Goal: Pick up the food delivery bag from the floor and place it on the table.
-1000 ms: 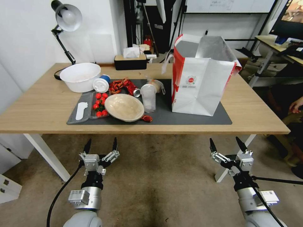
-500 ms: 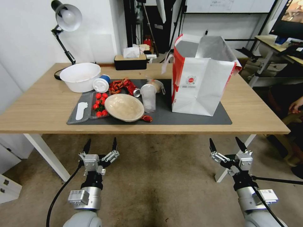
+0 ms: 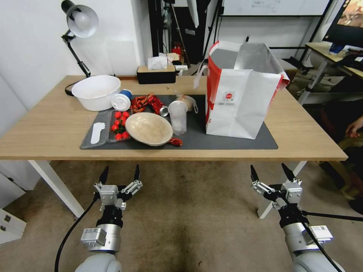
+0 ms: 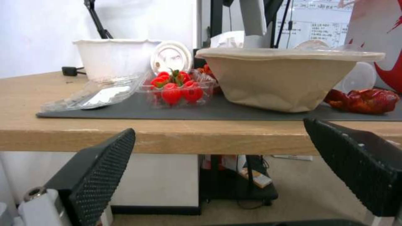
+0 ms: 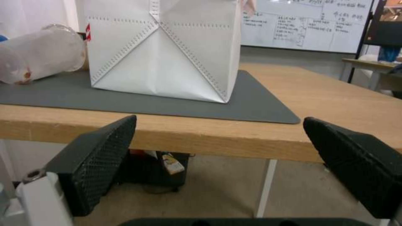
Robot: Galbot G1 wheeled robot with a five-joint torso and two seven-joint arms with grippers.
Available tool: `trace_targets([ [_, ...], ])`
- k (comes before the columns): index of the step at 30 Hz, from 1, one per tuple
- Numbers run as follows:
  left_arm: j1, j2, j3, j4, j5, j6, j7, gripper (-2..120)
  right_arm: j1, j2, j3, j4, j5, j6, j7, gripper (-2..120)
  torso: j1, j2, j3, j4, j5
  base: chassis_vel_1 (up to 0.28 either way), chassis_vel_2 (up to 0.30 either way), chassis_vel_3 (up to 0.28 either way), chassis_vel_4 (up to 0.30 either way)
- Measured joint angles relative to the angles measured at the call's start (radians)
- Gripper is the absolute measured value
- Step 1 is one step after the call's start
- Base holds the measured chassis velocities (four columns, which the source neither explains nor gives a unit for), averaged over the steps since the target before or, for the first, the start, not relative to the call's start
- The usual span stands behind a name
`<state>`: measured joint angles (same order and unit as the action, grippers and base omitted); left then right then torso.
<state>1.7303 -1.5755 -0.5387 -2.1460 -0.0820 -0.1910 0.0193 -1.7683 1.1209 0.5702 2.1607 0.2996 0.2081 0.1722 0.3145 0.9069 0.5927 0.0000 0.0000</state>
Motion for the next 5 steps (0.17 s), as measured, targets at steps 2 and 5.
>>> trace_targets([
  [2, -0.001, 0.0, 0.0, 0.0, 0.0, 0.0, 0.0, 100, 0.0, 0.0, 0.0, 0.001, 0.0, -0.001, 0.001, 100, 0.0, 0.0, 0.0, 0.0, 0.0, 0.0, 0.0, 0.0, 0.0],
  [5, -0.001, 0.0, 0.0, 0.0, 0.001, 0.001, 0.001, 100, 0.0, 0.0, 0.0, 0.001, 0.0, -0.002, 0.001, 100, 0.0, 0.0, 0.0, 0.0, 0.0, 0.0, 0.0, 0.0, 0.0],
])
